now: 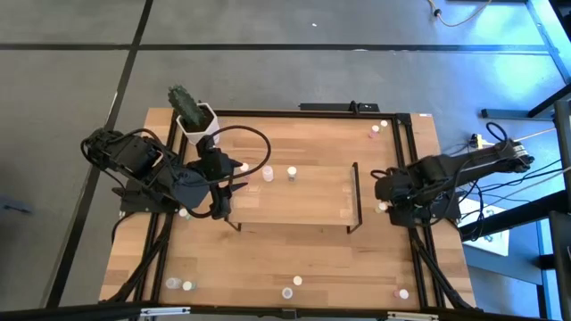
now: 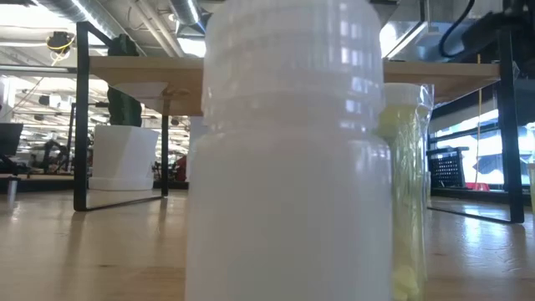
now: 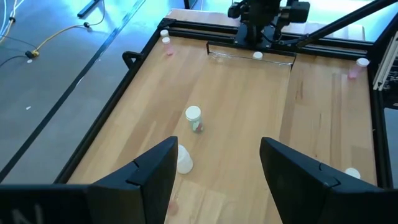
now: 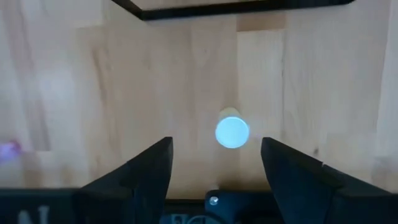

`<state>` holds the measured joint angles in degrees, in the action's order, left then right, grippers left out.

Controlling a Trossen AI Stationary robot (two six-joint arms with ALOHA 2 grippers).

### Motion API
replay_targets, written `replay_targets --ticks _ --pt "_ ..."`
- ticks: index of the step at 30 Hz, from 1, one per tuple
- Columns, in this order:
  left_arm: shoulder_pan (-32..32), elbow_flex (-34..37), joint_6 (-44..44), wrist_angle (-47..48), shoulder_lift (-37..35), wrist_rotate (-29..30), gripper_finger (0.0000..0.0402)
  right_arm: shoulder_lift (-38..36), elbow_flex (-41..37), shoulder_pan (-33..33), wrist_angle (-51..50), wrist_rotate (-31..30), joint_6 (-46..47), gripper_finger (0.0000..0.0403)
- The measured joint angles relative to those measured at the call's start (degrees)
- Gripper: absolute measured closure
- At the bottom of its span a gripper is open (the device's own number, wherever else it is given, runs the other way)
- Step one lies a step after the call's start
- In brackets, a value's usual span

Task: Pick and place medicine bottles onto shelf by color
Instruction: Put the middle yellow pill bottle on the shelf

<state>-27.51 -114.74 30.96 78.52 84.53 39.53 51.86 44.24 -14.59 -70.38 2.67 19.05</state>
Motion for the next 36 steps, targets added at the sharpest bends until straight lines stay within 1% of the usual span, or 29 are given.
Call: replay_targets --ticks 9,20,36 --pt "0.00 0.00 0.04 -0.02 0.02 0.02 0.0179 0.02 -4.61 0.00 4.51 -0.08 0.04 0.0157" --pt "0.00 0.01 0.09 -0.02 0.02 0.03 0.0179 0.02 -9.28 0.00 7.31 -0.26 0.24 0.0157" --pt "0.00 0.00 0.34 -0.04 0.02 0.04 0.0179 0.17 -9.67 0.00 8.08 -1.55 3.26 0.0157"
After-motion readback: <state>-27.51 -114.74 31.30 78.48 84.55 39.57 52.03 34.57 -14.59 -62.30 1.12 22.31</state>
